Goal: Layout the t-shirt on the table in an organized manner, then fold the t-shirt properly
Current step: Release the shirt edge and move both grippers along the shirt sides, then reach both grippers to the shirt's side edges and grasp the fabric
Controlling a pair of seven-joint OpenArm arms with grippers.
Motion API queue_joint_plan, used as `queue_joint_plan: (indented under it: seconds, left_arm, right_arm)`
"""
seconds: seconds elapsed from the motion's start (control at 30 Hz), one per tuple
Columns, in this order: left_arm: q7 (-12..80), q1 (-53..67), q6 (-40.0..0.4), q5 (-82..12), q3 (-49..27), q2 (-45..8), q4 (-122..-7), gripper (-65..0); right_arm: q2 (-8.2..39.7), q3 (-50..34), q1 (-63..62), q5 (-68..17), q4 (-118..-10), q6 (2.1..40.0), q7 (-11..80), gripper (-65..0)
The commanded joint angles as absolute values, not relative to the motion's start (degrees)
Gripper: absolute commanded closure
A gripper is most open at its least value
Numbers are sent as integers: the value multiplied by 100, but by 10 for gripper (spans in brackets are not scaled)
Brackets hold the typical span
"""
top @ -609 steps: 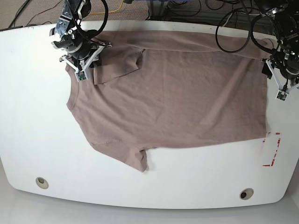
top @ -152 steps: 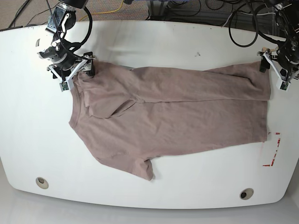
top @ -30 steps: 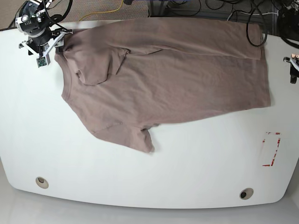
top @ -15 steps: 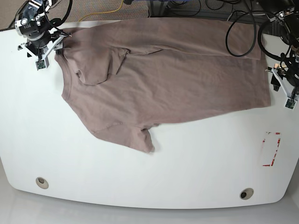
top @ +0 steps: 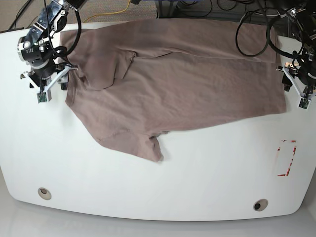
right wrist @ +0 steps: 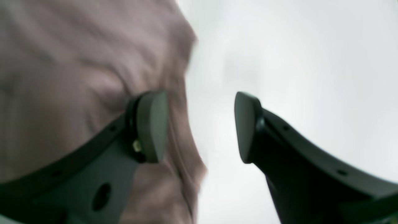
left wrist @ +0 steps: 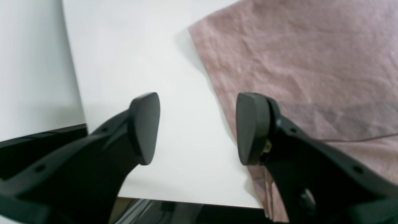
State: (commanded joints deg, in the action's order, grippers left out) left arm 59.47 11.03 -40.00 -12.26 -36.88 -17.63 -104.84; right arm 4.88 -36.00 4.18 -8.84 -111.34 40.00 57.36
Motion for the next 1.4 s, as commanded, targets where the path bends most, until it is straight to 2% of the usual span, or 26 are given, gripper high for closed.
queue_joint_plan:
  seconds: [0.13,0.33,0.53,0.93,1.2,1.4]
  left_arm:
    - [5534,1112,-4000,-1226,-3688,-1771,-9754,-360]
    - [5182,989,-4000,-1226,-3618,-1789,-9024,-360]
    - [5138,435,-4000,-1226,-3152,-1938,-8347,-360]
    - [4321,-567,-4000,-822,-1921,-2035,-6870,-360]
    - [3996,-1059,-4000,-813,-1798,-2202,-6044,-360]
    - [4013,-1138,-4000,-813,-1798,-2237,-6035,-360]
  right_arm:
    - [541,-3204,40,-875,-10721,4000,5736,-330]
    - [585,-3169,-57,-875,-10299,4000,5736,-328]
    - [611,-3169,57,-884,-9886,4000,5727,-327]
    - [602,-3178,312,-884,-9798,4000,5455,-327]
    - [585,-3178,576,-884,-9798,4000,5288,-327]
    - [585,-3196,620,-892,-9851,4000,5279,-327]
